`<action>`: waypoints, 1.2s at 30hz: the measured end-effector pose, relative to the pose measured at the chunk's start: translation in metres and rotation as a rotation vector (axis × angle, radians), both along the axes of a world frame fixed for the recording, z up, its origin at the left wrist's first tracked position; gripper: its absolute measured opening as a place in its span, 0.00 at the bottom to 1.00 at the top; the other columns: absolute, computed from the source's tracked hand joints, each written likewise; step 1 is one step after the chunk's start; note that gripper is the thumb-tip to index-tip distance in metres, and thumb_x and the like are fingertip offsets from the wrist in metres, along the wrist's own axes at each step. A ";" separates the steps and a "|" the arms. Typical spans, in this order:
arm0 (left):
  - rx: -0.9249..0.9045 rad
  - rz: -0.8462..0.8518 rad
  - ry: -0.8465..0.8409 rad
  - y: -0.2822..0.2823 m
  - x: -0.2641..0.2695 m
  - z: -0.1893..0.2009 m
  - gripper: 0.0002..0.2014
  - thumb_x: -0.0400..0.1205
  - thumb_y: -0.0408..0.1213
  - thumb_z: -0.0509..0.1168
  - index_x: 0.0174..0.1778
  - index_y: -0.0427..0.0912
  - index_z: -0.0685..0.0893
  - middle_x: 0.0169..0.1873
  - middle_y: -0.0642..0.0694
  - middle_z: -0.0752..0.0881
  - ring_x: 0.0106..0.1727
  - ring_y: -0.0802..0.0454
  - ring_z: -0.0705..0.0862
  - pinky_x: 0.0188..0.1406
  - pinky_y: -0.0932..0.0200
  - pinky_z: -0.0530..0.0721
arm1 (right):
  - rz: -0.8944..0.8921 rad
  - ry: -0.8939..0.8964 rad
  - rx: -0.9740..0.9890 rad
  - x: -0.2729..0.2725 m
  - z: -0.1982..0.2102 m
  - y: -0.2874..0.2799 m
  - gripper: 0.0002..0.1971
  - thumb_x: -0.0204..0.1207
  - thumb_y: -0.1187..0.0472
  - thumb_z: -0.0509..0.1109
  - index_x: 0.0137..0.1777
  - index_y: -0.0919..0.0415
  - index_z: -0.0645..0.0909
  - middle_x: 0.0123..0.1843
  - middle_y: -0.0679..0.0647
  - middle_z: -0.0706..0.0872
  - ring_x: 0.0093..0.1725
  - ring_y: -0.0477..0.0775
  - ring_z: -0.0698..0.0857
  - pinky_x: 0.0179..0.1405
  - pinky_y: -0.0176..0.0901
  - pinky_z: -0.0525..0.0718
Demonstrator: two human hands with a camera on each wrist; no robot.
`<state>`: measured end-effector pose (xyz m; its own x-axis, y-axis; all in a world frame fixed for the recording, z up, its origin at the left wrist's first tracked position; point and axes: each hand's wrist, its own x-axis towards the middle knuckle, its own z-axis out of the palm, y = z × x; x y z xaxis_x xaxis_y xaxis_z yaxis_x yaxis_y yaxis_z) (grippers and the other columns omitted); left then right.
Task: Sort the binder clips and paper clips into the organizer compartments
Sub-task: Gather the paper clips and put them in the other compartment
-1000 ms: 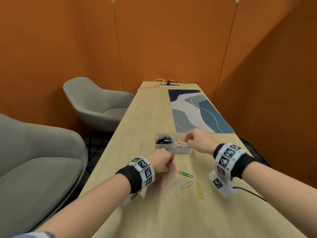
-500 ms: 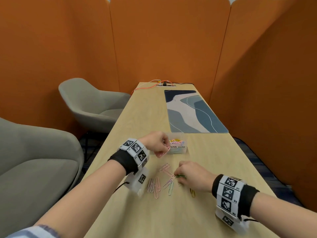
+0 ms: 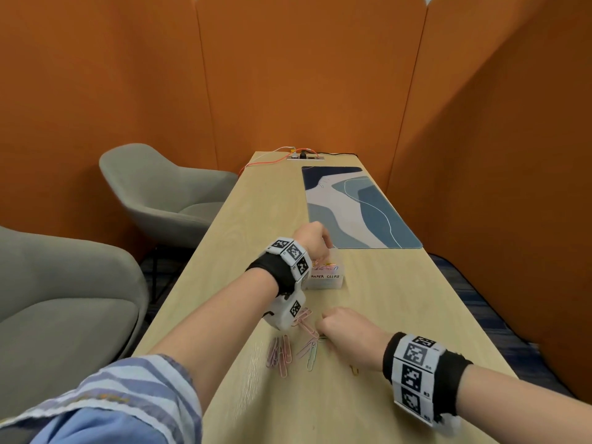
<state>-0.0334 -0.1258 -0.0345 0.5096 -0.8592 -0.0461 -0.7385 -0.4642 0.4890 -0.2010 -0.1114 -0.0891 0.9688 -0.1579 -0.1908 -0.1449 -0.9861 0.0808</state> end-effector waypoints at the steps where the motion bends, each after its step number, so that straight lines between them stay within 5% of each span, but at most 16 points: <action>1: -0.008 -0.009 -0.033 0.003 0.000 0.001 0.12 0.76 0.28 0.69 0.54 0.40 0.88 0.55 0.41 0.87 0.55 0.43 0.86 0.53 0.56 0.84 | 0.004 0.008 -0.010 0.001 0.000 0.001 0.14 0.74 0.79 0.55 0.53 0.71 0.79 0.45 0.64 0.77 0.45 0.63 0.76 0.41 0.49 0.69; 6: -0.060 -0.102 -0.120 0.034 0.002 0.009 0.11 0.79 0.33 0.65 0.55 0.44 0.87 0.53 0.45 0.86 0.54 0.49 0.84 0.50 0.60 0.80 | 0.011 0.031 -0.051 0.003 0.006 0.014 0.17 0.79 0.78 0.52 0.65 0.70 0.73 0.61 0.69 0.77 0.60 0.67 0.79 0.53 0.56 0.77; 9: -0.007 -0.163 -0.117 0.060 -0.001 0.003 0.10 0.78 0.34 0.66 0.53 0.43 0.87 0.42 0.49 0.84 0.43 0.52 0.81 0.40 0.64 0.76 | 0.015 0.051 -0.039 0.004 0.009 0.013 0.15 0.78 0.77 0.55 0.63 0.70 0.73 0.62 0.68 0.77 0.62 0.66 0.77 0.56 0.54 0.77; 11: 0.113 -0.216 -0.083 0.074 -0.005 -0.009 0.11 0.77 0.34 0.68 0.55 0.41 0.86 0.43 0.47 0.83 0.40 0.52 0.80 0.35 0.64 0.76 | 0.007 0.064 -0.018 0.006 0.009 0.008 0.13 0.76 0.77 0.58 0.59 0.69 0.74 0.60 0.67 0.77 0.61 0.66 0.77 0.55 0.51 0.77; 15: 0.327 -0.339 -0.194 0.093 -0.014 -0.042 0.28 0.75 0.44 0.73 0.71 0.42 0.77 0.63 0.44 0.82 0.58 0.44 0.83 0.59 0.56 0.78 | -0.035 0.032 0.032 0.003 0.011 0.004 0.17 0.75 0.77 0.57 0.63 0.69 0.72 0.60 0.66 0.76 0.59 0.65 0.77 0.49 0.50 0.73; 18: 0.289 -0.379 -0.259 0.096 -0.019 -0.056 0.24 0.73 0.48 0.74 0.64 0.46 0.82 0.56 0.45 0.86 0.54 0.44 0.84 0.58 0.53 0.82 | -0.027 0.001 0.006 -0.002 0.009 0.003 0.17 0.74 0.77 0.57 0.60 0.69 0.76 0.57 0.65 0.79 0.55 0.65 0.79 0.43 0.46 0.70; 24: 0.244 -0.389 -0.392 0.091 -0.022 -0.052 0.14 0.79 0.39 0.68 0.60 0.46 0.87 0.55 0.45 0.90 0.58 0.45 0.86 0.58 0.52 0.84 | -0.003 0.039 -0.071 -0.001 0.012 0.011 0.14 0.75 0.77 0.57 0.57 0.68 0.77 0.57 0.66 0.79 0.52 0.65 0.79 0.41 0.49 0.68; 31: 0.239 -0.384 -0.451 0.090 -0.019 -0.058 0.10 0.80 0.33 0.63 0.54 0.43 0.87 0.53 0.42 0.89 0.57 0.41 0.85 0.58 0.46 0.83 | 0.007 0.033 -0.075 -0.004 0.016 0.017 0.17 0.77 0.79 0.54 0.64 0.69 0.72 0.51 0.66 0.72 0.44 0.57 0.65 0.42 0.48 0.65; 36: 0.273 -0.376 -0.486 0.086 -0.023 -0.061 0.15 0.79 0.27 0.58 0.58 0.40 0.83 0.58 0.37 0.83 0.60 0.37 0.81 0.59 0.46 0.81 | 0.012 0.061 -0.115 -0.003 0.018 0.021 0.17 0.78 0.79 0.51 0.65 0.71 0.71 0.62 0.70 0.76 0.53 0.65 0.76 0.44 0.50 0.67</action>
<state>-0.0560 -0.0399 -0.0956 0.1959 -0.9723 -0.1277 -0.9805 -0.1925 -0.0384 -0.2041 -0.0900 -0.0711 0.9580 -0.1707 -0.2306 -0.1245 -0.9714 0.2020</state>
